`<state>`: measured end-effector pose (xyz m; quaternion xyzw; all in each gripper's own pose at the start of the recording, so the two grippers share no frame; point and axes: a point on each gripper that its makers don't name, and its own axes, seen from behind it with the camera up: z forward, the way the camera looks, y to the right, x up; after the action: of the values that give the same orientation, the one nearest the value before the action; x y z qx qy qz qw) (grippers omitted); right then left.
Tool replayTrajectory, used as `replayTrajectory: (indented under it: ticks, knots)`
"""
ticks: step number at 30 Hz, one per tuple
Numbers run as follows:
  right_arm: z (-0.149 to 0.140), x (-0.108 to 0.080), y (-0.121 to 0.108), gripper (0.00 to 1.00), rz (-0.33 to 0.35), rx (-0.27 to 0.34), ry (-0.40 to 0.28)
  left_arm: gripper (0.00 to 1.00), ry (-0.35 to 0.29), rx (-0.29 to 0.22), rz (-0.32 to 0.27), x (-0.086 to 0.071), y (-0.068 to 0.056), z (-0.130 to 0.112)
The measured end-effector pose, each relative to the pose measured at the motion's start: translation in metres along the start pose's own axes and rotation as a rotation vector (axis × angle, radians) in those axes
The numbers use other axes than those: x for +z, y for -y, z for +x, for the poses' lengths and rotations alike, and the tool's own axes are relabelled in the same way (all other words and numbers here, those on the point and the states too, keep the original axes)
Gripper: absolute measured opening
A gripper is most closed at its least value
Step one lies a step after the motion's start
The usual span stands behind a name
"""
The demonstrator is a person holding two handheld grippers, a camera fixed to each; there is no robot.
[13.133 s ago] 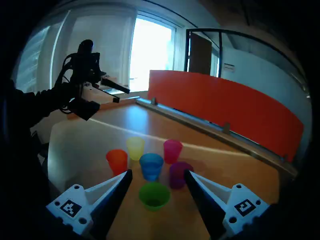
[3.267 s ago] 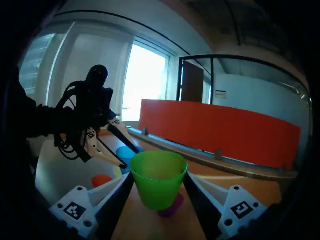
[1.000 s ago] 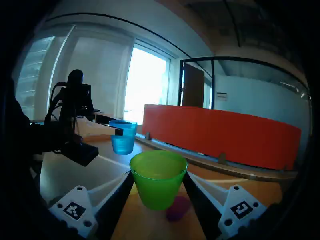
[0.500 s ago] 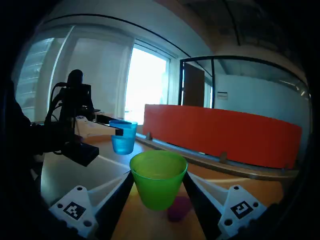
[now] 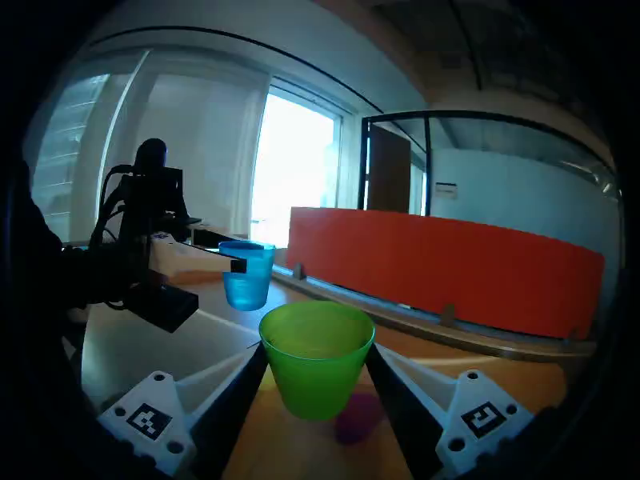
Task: Pour water
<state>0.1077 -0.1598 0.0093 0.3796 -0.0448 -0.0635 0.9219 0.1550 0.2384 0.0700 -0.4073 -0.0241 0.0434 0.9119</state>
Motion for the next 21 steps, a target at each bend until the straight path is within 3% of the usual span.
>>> replayTrajectory:
  ticks: [21]
  knots:
    - [0.0007, 0.0002, 0.0025, 0.90, 0.005, -0.001, -0.004, 0.87, -0.005, 0.003, 0.011, -0.0045, 0.0036, 0.0072]
